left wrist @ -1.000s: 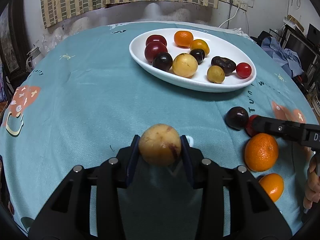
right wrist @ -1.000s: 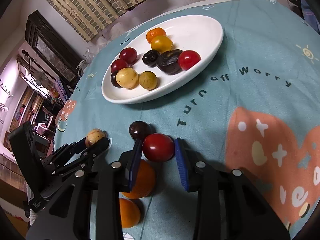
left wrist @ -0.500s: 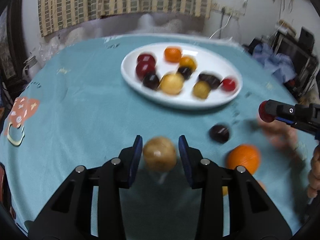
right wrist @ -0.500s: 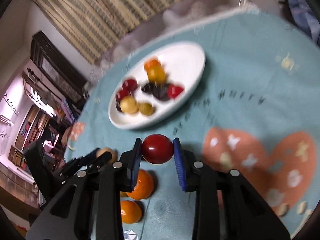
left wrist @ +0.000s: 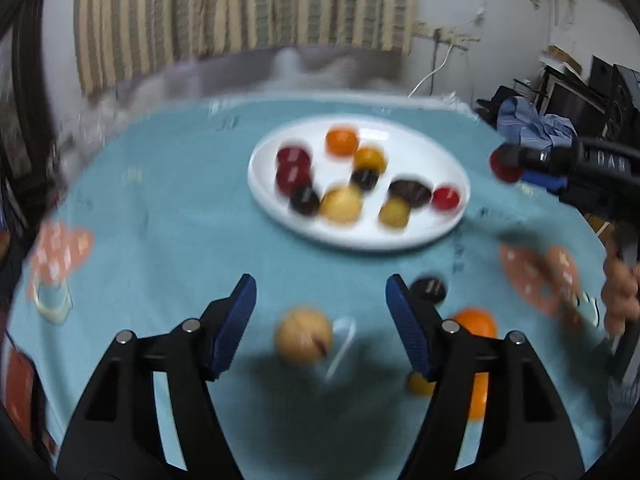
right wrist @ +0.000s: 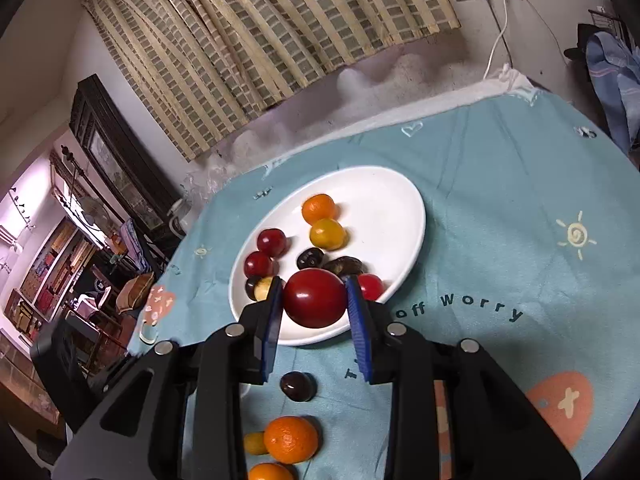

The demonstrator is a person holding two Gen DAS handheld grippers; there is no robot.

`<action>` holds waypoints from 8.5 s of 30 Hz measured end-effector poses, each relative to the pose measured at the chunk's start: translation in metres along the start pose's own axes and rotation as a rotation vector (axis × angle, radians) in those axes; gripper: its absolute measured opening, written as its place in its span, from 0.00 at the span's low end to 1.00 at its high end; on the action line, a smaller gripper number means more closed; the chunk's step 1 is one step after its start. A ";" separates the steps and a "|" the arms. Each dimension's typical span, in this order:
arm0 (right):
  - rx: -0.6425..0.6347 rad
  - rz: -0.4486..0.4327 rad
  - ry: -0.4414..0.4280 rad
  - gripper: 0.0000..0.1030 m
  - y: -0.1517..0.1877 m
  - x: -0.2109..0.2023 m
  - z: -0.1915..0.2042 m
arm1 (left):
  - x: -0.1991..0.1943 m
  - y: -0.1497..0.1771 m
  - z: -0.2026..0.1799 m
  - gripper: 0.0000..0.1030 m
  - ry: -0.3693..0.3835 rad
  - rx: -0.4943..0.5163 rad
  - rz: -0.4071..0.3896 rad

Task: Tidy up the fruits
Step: 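Place the pear and red plum on the plate, opening both grippers, then move the left gripper to the small yellow fruit and grasp it, then grasp the dark plum with the right gripper while the left holds the yellow fruit, then place the yellow fruit and dark plum on the plate, opening both grippers, then grasp a mandarin orange with the left gripper while the right grasps the other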

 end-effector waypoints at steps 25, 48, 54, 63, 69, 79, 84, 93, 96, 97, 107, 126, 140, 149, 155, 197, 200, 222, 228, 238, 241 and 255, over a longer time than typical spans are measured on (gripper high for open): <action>-0.006 0.003 0.019 0.31 -0.010 0.009 -0.001 | 0.033 -0.054 -0.035 0.38 0.013 0.065 -0.029; 0.055 -0.044 0.033 0.68 0.012 -0.043 0.005 | -0.005 0.006 0.013 0.96 -0.077 -0.168 -0.031; 0.051 -0.109 0.047 0.90 0.061 -0.070 -0.007 | -0.029 0.044 -0.006 0.98 -0.016 -0.142 -0.043; 0.135 -0.045 -0.008 0.90 0.064 -0.066 -0.013 | -0.004 0.058 -0.034 0.98 -0.098 0.061 0.036; 0.104 -0.043 0.002 0.90 0.068 -0.068 -0.007 | 0.004 0.054 -0.033 0.98 -0.094 0.086 0.034; 0.105 -0.056 0.007 0.90 0.066 -0.070 -0.008 | -0.031 0.041 0.044 0.98 -0.090 -0.195 -0.054; 0.093 -0.045 0.013 0.90 0.069 -0.067 -0.006 | -0.007 0.051 0.021 0.98 -0.150 -0.050 0.020; 0.099 -0.033 0.018 0.90 0.071 -0.065 -0.009 | -0.001 0.065 0.009 0.96 -0.102 -0.011 0.056; 0.089 -0.028 0.022 0.90 0.072 -0.064 -0.007 | -0.001 0.063 0.006 0.88 -0.071 -0.020 0.048; 0.087 -0.026 0.022 0.90 0.072 -0.063 -0.007 | -0.001 0.063 0.005 0.81 -0.063 -0.025 0.050; 0.059 -0.002 0.038 0.90 0.078 -0.057 -0.004 | 0.010 0.065 0.003 0.33 -0.030 -0.047 0.087; -0.461 0.231 0.234 0.46 0.092 0.039 0.053 | 0.011 0.065 0.005 0.28 -0.047 -0.041 0.089; -0.216 0.255 0.130 0.26 0.097 0.056 0.036 | 0.012 0.065 0.004 0.29 -0.051 -0.039 0.092; -0.080 0.094 -0.020 0.26 0.103 -0.031 0.023 | -0.003 0.057 -0.015 0.25 0.017 -0.018 0.030; -0.129 0.096 -0.036 0.26 0.109 -0.033 0.035 | -0.017 0.051 -0.032 0.23 0.048 0.014 -0.015; -0.198 0.128 0.063 0.27 0.132 -0.042 0.011 | -0.007 0.058 -0.006 0.24 0.061 -0.062 0.033; -0.192 0.121 0.059 0.27 0.130 -0.043 0.012 | -0.010 0.055 -0.009 0.24 0.052 -0.043 0.021; -0.100 0.123 0.175 0.31 -0.032 0.095 -0.021 | 0.088 -0.104 -0.029 0.74 0.021 -0.012 -0.014; -0.061 0.089 0.152 0.31 -0.031 0.073 -0.024 | 0.070 -0.093 -0.022 0.81 -0.009 -0.016 -0.037; 0.013 -0.013 0.057 0.86 0.034 -0.050 0.004 | -0.022 0.001 -0.039 0.96 0.062 -0.063 -0.058; 0.081 -0.074 0.025 0.91 0.053 -0.073 -0.006 | -0.041 0.035 -0.058 0.98 0.067 -0.012 -0.061; 0.182 -0.010 0.080 0.91 0.077 -0.061 -0.037 | -0.011 0.074 -0.094 0.98 -0.021 0.188 0.052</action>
Point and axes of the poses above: each gripper's, at about its wrist camera, not at the fingertips, and x roughly the way its jaws point, z to its left, y to its underside, the point moved 10 cm from there along x, roughly the way its jaws point, and after that the axes turned 2 degrees about -x, right-handed, at the moved point
